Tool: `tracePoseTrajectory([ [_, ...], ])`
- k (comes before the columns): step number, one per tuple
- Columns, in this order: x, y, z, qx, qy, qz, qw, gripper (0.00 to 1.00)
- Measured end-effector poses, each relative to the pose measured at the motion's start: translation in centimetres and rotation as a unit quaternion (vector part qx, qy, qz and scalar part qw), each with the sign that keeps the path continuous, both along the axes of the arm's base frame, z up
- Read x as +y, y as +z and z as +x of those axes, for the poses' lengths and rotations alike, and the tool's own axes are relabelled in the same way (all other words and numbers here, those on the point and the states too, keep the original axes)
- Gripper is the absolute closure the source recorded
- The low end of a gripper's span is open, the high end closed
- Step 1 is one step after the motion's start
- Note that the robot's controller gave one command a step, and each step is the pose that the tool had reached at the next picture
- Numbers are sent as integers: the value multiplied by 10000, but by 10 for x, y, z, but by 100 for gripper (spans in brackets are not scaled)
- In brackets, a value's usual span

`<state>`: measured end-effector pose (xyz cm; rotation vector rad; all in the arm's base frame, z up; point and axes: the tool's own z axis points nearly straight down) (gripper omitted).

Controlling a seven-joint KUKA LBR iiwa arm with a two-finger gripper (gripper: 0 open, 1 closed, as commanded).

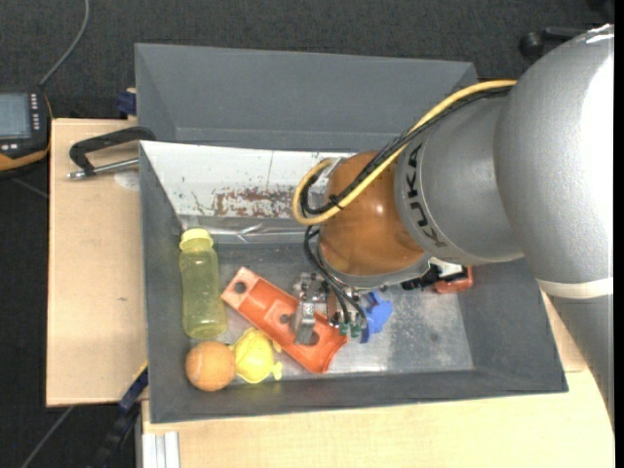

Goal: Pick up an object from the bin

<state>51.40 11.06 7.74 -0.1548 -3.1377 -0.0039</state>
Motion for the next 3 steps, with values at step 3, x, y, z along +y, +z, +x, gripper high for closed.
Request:
tracePoseTrajectory([
  [3,14,58,-3,-34,398,10,9992,100],
])
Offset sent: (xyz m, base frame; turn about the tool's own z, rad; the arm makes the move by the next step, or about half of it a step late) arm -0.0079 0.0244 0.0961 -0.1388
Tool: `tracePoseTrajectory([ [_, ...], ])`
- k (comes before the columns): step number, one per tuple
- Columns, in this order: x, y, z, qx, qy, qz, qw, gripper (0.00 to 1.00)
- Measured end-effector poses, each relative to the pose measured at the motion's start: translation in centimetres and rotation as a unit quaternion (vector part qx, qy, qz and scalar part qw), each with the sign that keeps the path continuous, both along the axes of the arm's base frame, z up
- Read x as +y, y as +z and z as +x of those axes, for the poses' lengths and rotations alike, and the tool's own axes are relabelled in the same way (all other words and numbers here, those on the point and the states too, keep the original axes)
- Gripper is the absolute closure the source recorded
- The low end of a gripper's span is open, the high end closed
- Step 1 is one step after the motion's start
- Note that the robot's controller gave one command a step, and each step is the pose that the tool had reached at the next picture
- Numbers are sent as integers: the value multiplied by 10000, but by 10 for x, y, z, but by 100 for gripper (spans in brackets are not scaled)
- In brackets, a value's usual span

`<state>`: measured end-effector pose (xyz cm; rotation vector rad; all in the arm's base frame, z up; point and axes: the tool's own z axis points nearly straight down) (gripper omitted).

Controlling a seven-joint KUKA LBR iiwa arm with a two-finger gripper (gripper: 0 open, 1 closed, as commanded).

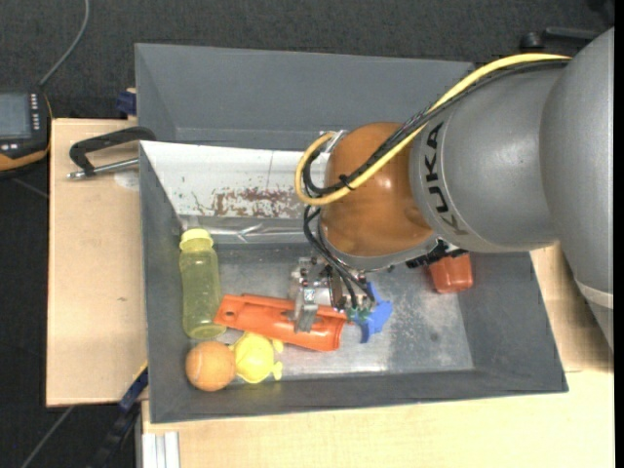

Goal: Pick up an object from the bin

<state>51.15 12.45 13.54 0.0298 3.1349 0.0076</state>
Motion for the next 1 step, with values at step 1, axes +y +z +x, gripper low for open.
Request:
tracePoseTrajectory([
  [1,5,0,-3,37,130,-9,9999,100],
])
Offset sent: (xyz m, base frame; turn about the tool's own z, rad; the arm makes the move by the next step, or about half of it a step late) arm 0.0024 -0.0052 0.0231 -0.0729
